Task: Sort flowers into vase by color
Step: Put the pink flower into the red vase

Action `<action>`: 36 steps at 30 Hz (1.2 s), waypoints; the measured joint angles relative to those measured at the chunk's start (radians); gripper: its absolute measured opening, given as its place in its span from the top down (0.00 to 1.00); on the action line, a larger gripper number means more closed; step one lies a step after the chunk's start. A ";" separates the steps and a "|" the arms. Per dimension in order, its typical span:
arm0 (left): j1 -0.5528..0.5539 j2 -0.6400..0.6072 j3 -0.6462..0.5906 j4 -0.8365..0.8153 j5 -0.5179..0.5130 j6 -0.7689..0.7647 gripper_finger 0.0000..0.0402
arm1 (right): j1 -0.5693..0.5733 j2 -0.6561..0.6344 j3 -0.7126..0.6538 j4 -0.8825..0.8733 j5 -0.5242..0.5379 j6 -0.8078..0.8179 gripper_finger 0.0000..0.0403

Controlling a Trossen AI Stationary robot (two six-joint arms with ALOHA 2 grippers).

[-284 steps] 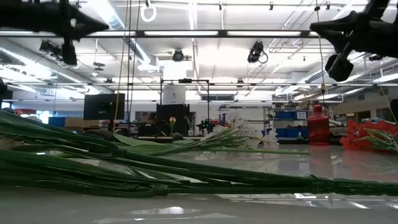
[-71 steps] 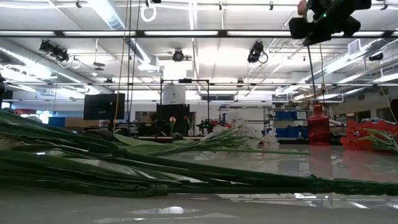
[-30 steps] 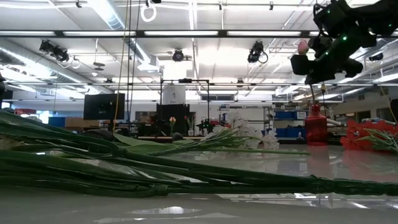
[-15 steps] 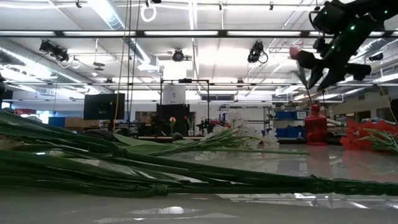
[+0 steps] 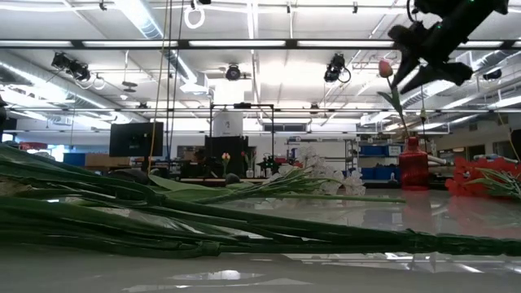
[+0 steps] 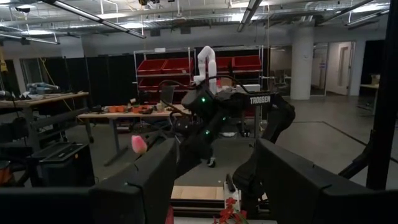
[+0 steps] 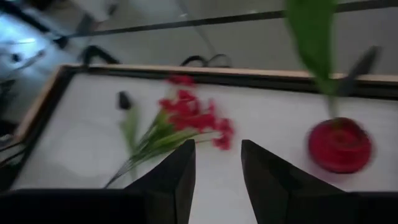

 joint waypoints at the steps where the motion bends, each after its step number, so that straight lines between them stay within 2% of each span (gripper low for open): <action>1: 0.000 0.000 0.000 0.000 0.000 0.000 0.44 | 0.005 0.000 0.000 0.004 -0.031 0.000 0.66; 5: 0.000 0.000 0.000 0.000 0.000 0.000 0.44 | 0.042 0.001 0.000 -0.011 -0.115 -0.009 0.66; 14: 0.000 0.000 0.000 0.000 0.000 0.000 0.44 | 0.189 0.001 0.000 -0.037 -0.117 -0.006 0.66; 21: 0.000 0.000 0.000 0.000 0.000 0.000 0.44 | 0.327 0.001 0.000 -0.035 -0.106 0.059 0.66; 25: 0.000 0.000 0.000 0.000 0.000 0.000 0.44 | 0.429 0.001 0.000 -0.027 -0.035 0.116 0.66; 30: 0.000 0.000 0.000 0.000 0.000 0.000 0.44 | 0.560 0.004 -0.001 -0.021 0.103 0.218 0.66; 36: 0.000 0.000 0.000 0.000 0.000 0.000 0.44 | 0.678 0.046 -0.001 0.065 0.218 0.354 0.66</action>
